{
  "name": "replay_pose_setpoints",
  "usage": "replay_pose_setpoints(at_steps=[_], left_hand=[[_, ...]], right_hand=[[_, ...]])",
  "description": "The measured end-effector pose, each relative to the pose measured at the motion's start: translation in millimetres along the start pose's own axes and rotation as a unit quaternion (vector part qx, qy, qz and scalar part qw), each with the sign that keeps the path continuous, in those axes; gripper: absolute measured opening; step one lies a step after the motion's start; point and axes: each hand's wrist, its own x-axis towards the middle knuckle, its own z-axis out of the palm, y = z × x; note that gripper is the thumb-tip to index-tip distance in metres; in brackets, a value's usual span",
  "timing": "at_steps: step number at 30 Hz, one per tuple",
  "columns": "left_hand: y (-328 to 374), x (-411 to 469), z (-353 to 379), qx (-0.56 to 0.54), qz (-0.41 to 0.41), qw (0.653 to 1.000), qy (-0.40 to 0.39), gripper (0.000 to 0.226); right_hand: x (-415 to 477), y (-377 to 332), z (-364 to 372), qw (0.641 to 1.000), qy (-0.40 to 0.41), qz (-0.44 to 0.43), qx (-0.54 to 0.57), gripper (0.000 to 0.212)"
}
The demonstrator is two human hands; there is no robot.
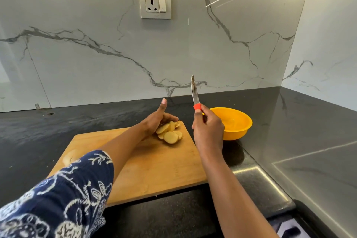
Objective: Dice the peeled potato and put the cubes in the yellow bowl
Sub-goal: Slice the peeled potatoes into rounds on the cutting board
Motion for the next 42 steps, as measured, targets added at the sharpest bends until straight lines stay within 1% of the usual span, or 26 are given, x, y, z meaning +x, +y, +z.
replay_pose_setpoints(at_steps=[3, 5, 7, 8, 9, 11, 12, 13, 16, 19, 22, 23, 26, 27, 28, 29, 32, 34, 35, 36, 38, 41, 42], left_hand=[[-6.1, -5.2, -2.1, -0.043, 0.021, 0.998, -0.036, 0.098], [-9.9, -7.9, -2.1, -0.042, 0.049, 0.998, -0.029, 0.101], [-13.7, -12.6, -2.8, 0.0, 0.071, 0.997, -0.021, 0.107], [-15.3, -16.0, -2.9, 0.029, 0.08, 0.996, -0.029, 0.105], [-16.9, -19.4, -2.3, 0.072, 0.094, 0.992, -0.046, 0.1], [-20.6, -24.3, 1.0, 0.194, 0.122, 0.971, -0.074, 0.094], [-22.0, -24.8, 3.9, 0.239, 0.133, 0.96, -0.067, 0.093], [-22.8, -23.6, 6.6, 0.26, 0.14, 0.954, -0.046, 0.089], [-19.8, -11.9, 13.3, 0.267, 0.147, 0.952, 0.006, 0.078], [-14.9, 3.3, 16.8, 0.279, 0.142, 0.95, 0.013, 0.072], [-14.9, 14.2, 16.5, 0.287, 0.14, 0.948, 0.013, 0.073], [-14.2, 14.5, 16.0, 0.284, 0.135, 0.949, 0.014, 0.076], [-9.1, 3.5, 11.4, 0.241, 0.122, 0.963, 0.021, 0.096], [-7.7, -2.7, 7.3, 0.227, 0.121, 0.966, 0.031, 0.098], [-7.0, -9.1, 1.4, 0.207, 0.119, 0.97, 0.045, 0.093], [-6.0, -15.5, -6.7, 0.175, 0.118, 0.976, 0.062, 0.084], [-5.4, -40.1, -40.8, 0.043, 0.121, 0.984, 0.12, 0.048], [-9.0, -60.0, -68.3, 0.022, 0.133, 0.983, 0.124, 0.03], [-12.1, -73.6, -81.7, 0.033, 0.136, 0.984, 0.108, 0.027], [-17.7, -87.7, -94.7, 0.051, 0.133, 0.986, 0.083, 0.028], [-33.3, -118.2, -116.6, 0.093, 0.11, 0.989, 0.03, 0.039], [-63.8, -158.0, -134.1, 0.158, 0.047, 0.985, -0.042, 0.076], [-74.0, -167.5, -136.1, 0.169, 0.031, 0.983, -0.059, 0.079]], right_hand=[[-0.3, -0.6, 1.9, 1.0, -0.006, -0.013, -0.006, 0.028], [-0.6, -0.8, 1.8, 1.0, -0.007, -0.016, -0.004, 0.028], [-1.0, -0.4, 1.6, 1.0, -0.006, -0.015, -0.001, 0.027], [-1.1, -0.1, 1.6, 1.0, -0.006, -0.017, 0.0, 0.028], [-1.1, 0.1, 2.0, 1.0, -0.006, -0.02, 0.0, 0.028], [-1.9, 0.1, 2.6, 1.0, -0.009, -0.024, 0.001, 0.029], [-2.3, -0.2, 2.5, 1.0, -0.01, -0.023, 0.001, 0.029], [-2.3, -0.1, 2.3, 1.0, -0.011, -0.021, 0.001, 0.029], [-1.3, 0.1, 0.8, 1.0, -0.01, -0.01, 0.005, 0.031], [-1.9, -1.5, 0.5, 1.0, -0.009, -0.013, -0.003, 0.032], [-2.9, -0.6, 2.2, 1.0, -0.012, -0.014, 0.001, 0.032], [-2.8, -0.4, 2.3, 1.0, -0.011, -0.014, 0.001, 0.033], [-1.1, -0.6, -0.1, 1.0, -0.014, -0.013, 0.001, 0.03], [-1.6, -1.4, -1.0, 1.0, -0.018, -0.012, 0.002, 0.029], [-2.3, -2.1, -1.3, 1.0, -0.02, -0.014, 0.001, 0.026], [-2.5, -2.6, -1.4, 1.0, -0.018, -0.018, -0.004, 0.027], [-3.8, -2.7, 0.5, 1.0, -0.018, -0.017, -0.01, 0.03], [-4.4, -1.8, 1.5, 1.0, -0.022, -0.017, -0.015, 0.031], [-5.3, -1.4, 2.9, 0.999, -0.027, -0.019, -0.021, 0.031], [-6.1, -0.9, 4.3, 0.999, -0.033, -0.023, -0.028, 0.032], [-8.7, 0.5, 8.3, 0.997, -0.051, -0.03, -0.039, 0.033], [-14.5, 1.8, 14.0, 0.993, -0.083, -0.053, -0.062, 0.034], [-16.4, 1.7, 16.0, 0.991, -0.093, -0.061, -0.069, 0.034]])
